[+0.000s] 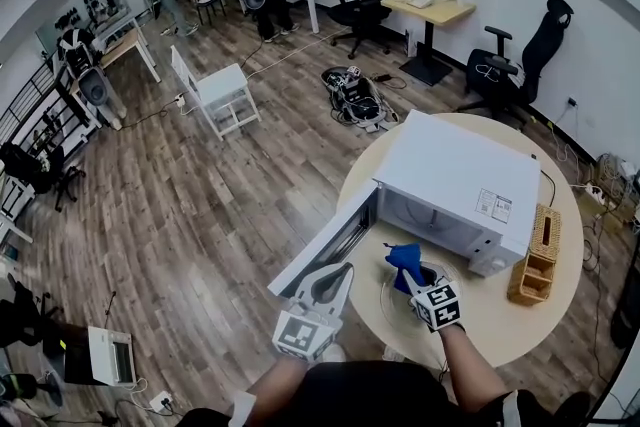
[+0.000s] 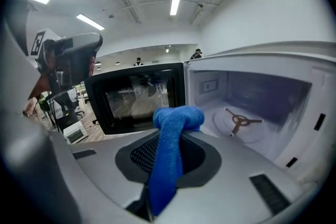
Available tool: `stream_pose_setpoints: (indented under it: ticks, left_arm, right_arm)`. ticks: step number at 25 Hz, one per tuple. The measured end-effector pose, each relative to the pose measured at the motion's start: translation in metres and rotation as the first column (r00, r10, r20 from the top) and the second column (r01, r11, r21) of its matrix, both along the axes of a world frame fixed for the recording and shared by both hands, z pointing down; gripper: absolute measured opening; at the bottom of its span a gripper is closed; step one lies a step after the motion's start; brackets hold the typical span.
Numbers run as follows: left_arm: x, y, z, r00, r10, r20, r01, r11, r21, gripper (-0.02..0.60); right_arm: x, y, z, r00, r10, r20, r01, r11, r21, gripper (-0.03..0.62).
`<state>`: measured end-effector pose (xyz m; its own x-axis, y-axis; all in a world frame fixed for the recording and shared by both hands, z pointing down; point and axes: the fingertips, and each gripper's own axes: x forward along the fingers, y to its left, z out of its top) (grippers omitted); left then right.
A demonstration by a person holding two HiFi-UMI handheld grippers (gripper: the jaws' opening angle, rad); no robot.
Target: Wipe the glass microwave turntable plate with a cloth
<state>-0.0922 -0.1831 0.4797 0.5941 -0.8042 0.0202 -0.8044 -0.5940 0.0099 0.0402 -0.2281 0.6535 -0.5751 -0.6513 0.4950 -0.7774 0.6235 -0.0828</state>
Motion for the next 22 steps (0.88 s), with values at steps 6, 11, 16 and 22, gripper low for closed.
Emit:
stream_pose_setpoints:
  ticks: [6,11,16,22]
  left_arm:
    - [0.002,-0.007,-0.001,1.0,-0.011,0.0,0.011,1.0,-0.003,0.006]
    - [-0.001,-0.008,0.0,1.0,-0.028,0.007,0.028,0.999,-0.034,0.006]
    - [-0.007,-0.011,0.009,0.998,-0.05,0.025,0.051,0.998,-0.044,0.006]
    - [-0.004,-0.009,0.015,0.999,-0.024,0.035,0.025,0.999,-0.031,0.006]
  right_arm:
    - [-0.011,-0.004,0.052,0.997,-0.047,-0.065,0.041,0.995,-0.092,0.061]
    - [-0.025,-0.009,0.081,0.989,-0.097,-0.11,0.081,0.987,-0.141,0.061]
    - [-0.032,-0.005,0.113,0.973,-0.147,-0.176,0.108,0.971,-0.215,0.061]
    - [-0.036,-0.003,0.123,0.946,-0.199,-0.256,0.142,0.964,-0.223,0.061]
